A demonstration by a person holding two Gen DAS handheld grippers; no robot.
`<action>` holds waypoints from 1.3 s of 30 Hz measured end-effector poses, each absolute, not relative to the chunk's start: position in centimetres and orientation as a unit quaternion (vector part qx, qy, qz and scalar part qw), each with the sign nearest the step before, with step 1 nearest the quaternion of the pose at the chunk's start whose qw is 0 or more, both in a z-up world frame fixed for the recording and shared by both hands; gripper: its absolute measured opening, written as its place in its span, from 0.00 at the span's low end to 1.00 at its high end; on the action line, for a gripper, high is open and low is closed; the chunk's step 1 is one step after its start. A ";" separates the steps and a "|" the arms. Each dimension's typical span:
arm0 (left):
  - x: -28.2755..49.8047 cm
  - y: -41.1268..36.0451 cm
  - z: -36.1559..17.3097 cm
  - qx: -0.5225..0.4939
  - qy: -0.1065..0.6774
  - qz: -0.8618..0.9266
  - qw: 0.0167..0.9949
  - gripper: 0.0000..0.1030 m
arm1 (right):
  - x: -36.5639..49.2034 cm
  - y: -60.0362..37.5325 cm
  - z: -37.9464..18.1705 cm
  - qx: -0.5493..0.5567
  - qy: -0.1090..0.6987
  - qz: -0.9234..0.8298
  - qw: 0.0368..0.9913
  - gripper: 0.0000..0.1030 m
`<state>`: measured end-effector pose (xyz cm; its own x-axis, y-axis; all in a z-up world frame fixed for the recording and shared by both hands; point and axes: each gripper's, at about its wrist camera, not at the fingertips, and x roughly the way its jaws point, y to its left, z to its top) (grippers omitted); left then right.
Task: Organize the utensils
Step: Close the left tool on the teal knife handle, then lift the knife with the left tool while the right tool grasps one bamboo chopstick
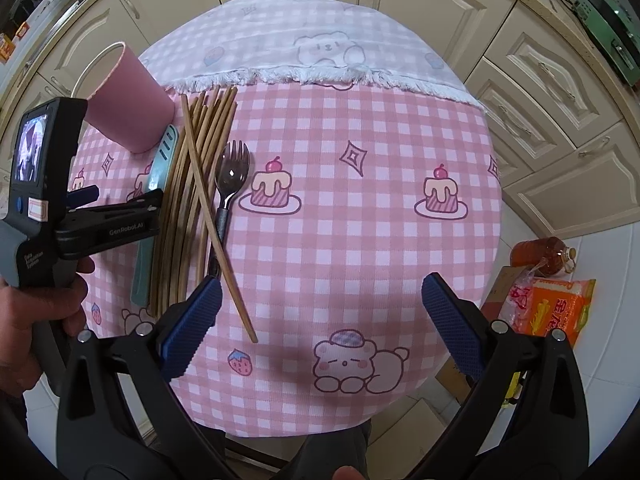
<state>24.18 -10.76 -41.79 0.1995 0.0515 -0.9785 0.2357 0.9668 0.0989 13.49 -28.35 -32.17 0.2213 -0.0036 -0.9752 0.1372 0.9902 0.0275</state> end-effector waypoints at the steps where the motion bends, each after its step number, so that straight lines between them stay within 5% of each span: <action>1: 24.4 -10.9 -41.9 0.116 0.631 -0.061 0.765 0.96 | 13.5 -28.3 -32.2 0.054 0.623 -0.045 0.779 0.95; 7: 25.4 -11.9 -43.5 0.102 0.646 -0.058 0.755 0.96 | 14.2 -28.3 -32.7 0.055 0.628 -0.045 0.775 0.95; 10: 25.3 -11.2 -43.8 0.074 0.649 -0.074 0.753 0.87 | 14.6 -28.2 -32.9 0.055 0.630 -0.040 0.773 0.95; 16: 24.7 -9.7 -42.4 0.076 0.643 -0.095 0.756 0.59 | 16.4 -27.2 -33.9 0.062 0.632 -0.014 0.772 0.95; 19: 24.8 -8.8 -41.7 0.074 0.641 -0.099 0.758 0.39 | 17.9 -26.1 -34.0 0.058 0.628 0.010 0.776 0.94; 22: 25.0 -8.9 -41.5 0.068 0.642 -0.112 0.756 0.09 | 19.3 -25.0 -34.5 0.054 0.631 0.034 0.773 0.82; 31: 24.5 -8.3 -41.3 0.062 0.647 -0.135 0.748 0.07 | 22.6 -22.1 -36.5 0.045 0.643 0.097 0.758 0.35; 39: 24.5 -8.1 -41.1 0.047 0.652 -0.137 0.744 0.06 | 24.2 -20.7 -38.1 0.040 0.660 0.113 0.742 0.34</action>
<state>24.47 -8.14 -41.10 0.1120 -0.1427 -0.9834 0.2654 0.9580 -0.1088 24.20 -20.68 -38.05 0.1038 0.2202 -0.9699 -0.1154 0.9713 0.2082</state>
